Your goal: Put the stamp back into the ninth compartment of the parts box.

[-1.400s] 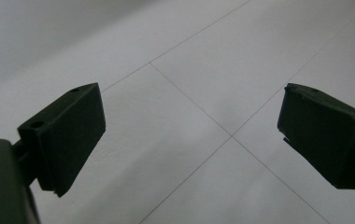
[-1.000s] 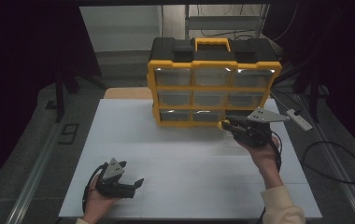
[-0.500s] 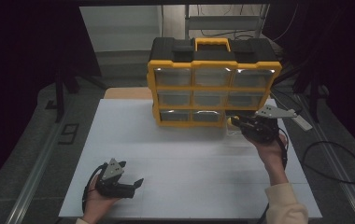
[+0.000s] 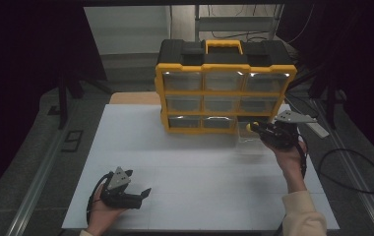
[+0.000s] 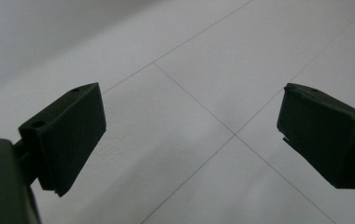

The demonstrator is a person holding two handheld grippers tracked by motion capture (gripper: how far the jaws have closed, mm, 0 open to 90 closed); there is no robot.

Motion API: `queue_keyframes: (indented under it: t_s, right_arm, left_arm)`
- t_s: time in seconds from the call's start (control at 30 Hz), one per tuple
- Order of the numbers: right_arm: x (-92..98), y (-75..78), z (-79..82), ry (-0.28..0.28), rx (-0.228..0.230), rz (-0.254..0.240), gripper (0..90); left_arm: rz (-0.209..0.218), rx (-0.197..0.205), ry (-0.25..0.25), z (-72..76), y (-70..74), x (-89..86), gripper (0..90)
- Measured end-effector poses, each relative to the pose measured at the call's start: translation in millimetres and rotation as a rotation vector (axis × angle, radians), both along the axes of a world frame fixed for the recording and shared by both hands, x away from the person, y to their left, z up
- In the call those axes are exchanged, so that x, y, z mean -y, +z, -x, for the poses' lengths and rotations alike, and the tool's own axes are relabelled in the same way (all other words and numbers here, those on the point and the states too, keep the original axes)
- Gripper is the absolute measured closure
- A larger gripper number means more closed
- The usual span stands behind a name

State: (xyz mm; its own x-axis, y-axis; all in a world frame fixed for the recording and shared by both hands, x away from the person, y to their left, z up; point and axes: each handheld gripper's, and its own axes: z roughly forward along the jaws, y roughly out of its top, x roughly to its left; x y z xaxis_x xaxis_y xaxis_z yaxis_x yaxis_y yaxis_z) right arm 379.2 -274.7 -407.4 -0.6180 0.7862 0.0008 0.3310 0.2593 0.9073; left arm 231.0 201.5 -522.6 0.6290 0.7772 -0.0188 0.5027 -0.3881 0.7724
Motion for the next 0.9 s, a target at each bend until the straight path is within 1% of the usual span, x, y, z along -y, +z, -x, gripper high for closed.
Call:
queue_keyframes:
  t_s: [0.3,0.5,0.6,0.73,0.9]
  right_arm:
    - [14.7,-2.6,-4.3,-0.038,-0.009,-0.012,72.7]
    - [16.6,-4.9,-6.8,-0.048,-0.015,-0.005,72.7]
    - [14.7,-7.5,-9.0,-0.047,-0.022,0.013,72.7]
    - [13.0,-10.1,-10.7,-0.048,-0.029,0.024,72.7]
    - [11.0,-17.8,-15.5,-0.053,-0.052,0.054,72.6]
  left_arm:
    - [-0.001,0.002,-0.001,0.0,-0.1,0.2,8.2]
    - [0.001,0.001,-0.005,0.2,-0.3,0.6,8.6]
    - [0.001,0.001,-0.005,0.2,-0.4,0.6,8.6]
    - [0.000,-0.002,-0.006,0.3,0.0,0.2,8.6]
    - [0.002,-0.001,-0.006,0.5,0.1,0.3,8.6]
